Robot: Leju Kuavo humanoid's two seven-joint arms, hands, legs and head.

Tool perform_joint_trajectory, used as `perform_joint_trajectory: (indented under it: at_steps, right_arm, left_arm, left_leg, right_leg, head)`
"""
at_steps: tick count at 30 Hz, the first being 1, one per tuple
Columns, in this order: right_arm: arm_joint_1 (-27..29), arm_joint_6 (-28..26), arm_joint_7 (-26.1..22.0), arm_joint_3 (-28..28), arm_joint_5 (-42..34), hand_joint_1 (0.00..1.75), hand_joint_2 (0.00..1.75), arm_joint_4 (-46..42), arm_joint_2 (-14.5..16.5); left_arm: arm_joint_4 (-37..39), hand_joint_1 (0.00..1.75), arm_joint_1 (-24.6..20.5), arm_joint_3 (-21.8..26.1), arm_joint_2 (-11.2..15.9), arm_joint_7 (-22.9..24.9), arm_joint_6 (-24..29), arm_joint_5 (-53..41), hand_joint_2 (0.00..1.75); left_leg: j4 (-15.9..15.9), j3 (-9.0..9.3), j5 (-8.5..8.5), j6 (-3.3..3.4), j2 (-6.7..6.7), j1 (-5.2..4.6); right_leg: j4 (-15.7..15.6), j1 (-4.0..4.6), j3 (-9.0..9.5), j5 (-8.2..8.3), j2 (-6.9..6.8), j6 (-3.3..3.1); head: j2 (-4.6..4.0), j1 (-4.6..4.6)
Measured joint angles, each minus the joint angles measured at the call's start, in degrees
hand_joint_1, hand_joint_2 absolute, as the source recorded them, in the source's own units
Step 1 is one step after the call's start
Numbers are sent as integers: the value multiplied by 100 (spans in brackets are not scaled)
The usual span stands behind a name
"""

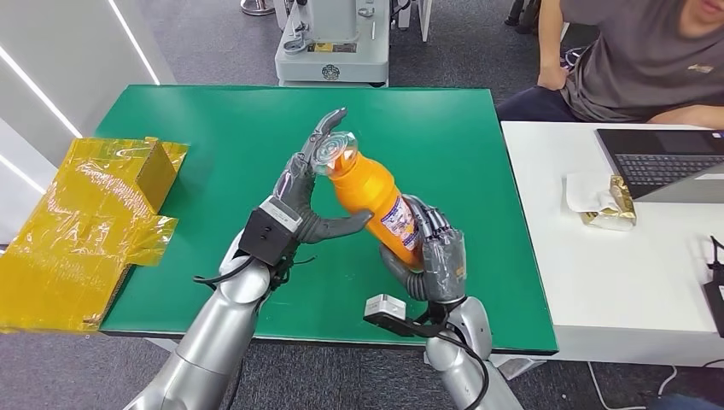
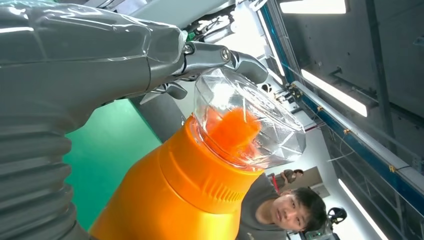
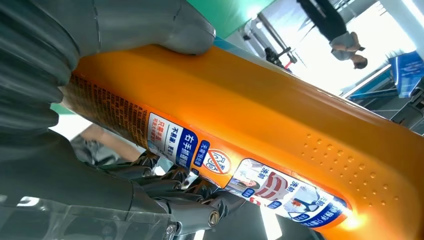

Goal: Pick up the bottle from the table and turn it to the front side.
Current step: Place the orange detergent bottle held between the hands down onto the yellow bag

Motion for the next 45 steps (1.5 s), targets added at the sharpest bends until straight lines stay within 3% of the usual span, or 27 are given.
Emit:
perform_joint_trajectory:
  at_steps: [10,11,15,16,21,27,33,34,38,41,45]
  right_arm:
    - [153,0,-8,-318,391,175,175,-315,66]
    - [165,0,-8,-334,408,175,175,-335,69]
    - [202,0,-8,-385,471,175,175,-401,83]
    - [210,0,-7,-395,484,175,175,-415,89]
    - [246,0,0,-478,697,175,175,-520,109]
    - [303,0,33,-739,1523,175,175,-831,226]
    - [359,0,34,-821,1586,175,175,-927,319]
    - [363,0,34,-822,1571,175,175,-930,327]
    - [370,0,35,-824,1548,175,175,-932,343]
    - [369,0,37,-826,1555,175,175,-935,352]
    - [374,0,38,-840,1608,175,175,-958,370]
  left_arm:
    - [72,0,-17,0,-14,0,-79,52,175]
    - [81,8,-21,0,-22,0,-86,56,175]
    - [99,166,-30,0,-37,1,-102,81,175]
    - [99,175,-30,0,-39,0,-108,95,175]
    - [99,175,-30,0,-48,-36,-121,230,175]
    - [102,175,39,0,-50,-152,-167,434,175]
    - [102,173,37,0,-56,-160,-163,468,175]
    - [102,164,37,0,-57,-160,-162,472,175]
    - [102,27,38,0,-61,-160,-157,488,175]
    - [102,4,42,0,-63,-160,-149,513,175]
    - [102,0,40,0,-64,-154,-106,539,175]
  left_leg:
    - [0,0,0,0,0,0]
    - [0,0,0,0,0,0]
    - [0,0,0,0,0,0]
    - [0,0,0,0,0,0]
    - [0,0,0,0,0,0]
    - [0,0,0,0,0,1]
    - [0,0,0,0,0,0]
    - [0,0,0,0,0,0]
    - [0,0,0,0,0,0]
    - [0,0,0,0,0,0]
    - [0,0,0,0,-1,0]
  right_leg:
    - [0,0,0,0,0,0]
    - [0,0,0,0,0,0]
    - [0,0,0,0,0,0]
    - [0,0,0,0,0,0]
    - [0,0,0,0,0,0]
    - [1,0,0,0,0,0]
    - [1,0,0,0,0,0]
    - [1,0,0,0,0,0]
    - [1,0,1,0,0,0]
    - [1,0,1,0,0,0]
    - [1,0,1,0,0,0]
  head:
    - [0,0]
    - [0,0]
    - [0,0]
    - [0,0]
    - [0,0]
    - [0,1]
    - [0,0]
    - [0,0]
    - [0,0]
    - [0,0]
    - [0,0]
